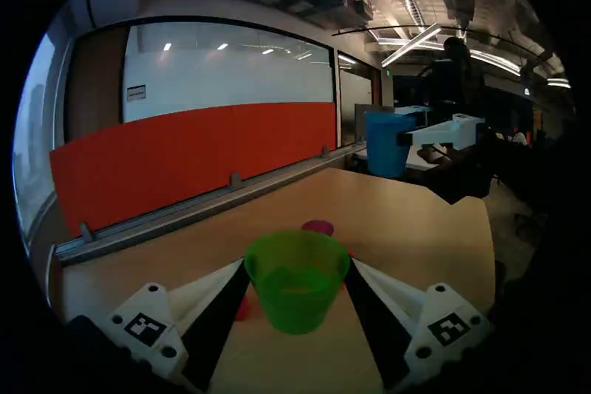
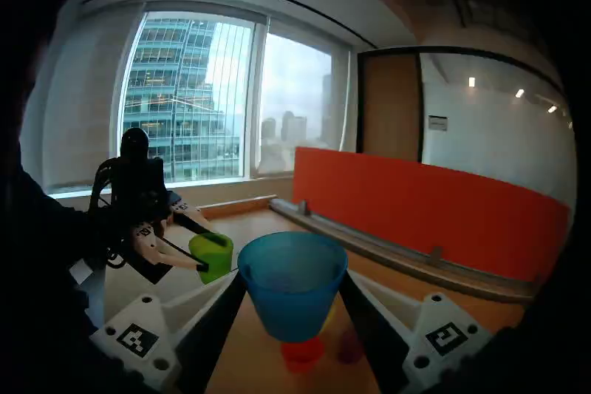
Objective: Pour water
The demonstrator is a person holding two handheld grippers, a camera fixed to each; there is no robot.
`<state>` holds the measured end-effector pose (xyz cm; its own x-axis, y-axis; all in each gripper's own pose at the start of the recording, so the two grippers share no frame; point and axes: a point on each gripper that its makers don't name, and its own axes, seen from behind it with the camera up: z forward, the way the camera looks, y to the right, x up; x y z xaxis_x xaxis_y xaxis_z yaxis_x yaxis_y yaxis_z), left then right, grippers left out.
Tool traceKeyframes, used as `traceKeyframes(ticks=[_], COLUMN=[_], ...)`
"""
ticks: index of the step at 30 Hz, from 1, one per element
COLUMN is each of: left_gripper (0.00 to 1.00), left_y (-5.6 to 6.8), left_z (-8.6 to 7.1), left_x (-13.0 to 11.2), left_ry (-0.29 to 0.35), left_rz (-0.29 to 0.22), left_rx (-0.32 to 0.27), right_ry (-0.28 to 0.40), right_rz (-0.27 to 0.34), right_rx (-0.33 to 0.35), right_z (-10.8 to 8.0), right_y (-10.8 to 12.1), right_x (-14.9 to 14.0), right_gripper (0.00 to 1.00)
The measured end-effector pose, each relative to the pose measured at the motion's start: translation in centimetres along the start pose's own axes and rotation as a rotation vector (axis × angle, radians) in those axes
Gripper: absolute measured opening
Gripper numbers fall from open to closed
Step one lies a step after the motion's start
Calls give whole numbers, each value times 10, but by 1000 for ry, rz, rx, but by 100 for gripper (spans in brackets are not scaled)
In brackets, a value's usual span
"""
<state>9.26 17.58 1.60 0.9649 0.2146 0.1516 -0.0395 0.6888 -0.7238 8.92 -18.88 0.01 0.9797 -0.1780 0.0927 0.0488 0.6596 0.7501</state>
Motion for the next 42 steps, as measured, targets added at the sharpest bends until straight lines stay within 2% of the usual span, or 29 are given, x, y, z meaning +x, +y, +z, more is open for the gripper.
traceKeyframes(ticks=[26, 42], left_gripper=[87, 87], left_y=[8, 13], left_z=[13, 17], left_x=[-40, -69], left_ry=[-138, -216], left_rz=[20, 13], left_rx=[-35, -52], right_ry=[-201, -322], right_rz=[8, 5], right_rx=[85, 102], right_z=[0, 3], right_y=[-13, -13], right_x=[-74, -126], right_gripper=[90, 90])
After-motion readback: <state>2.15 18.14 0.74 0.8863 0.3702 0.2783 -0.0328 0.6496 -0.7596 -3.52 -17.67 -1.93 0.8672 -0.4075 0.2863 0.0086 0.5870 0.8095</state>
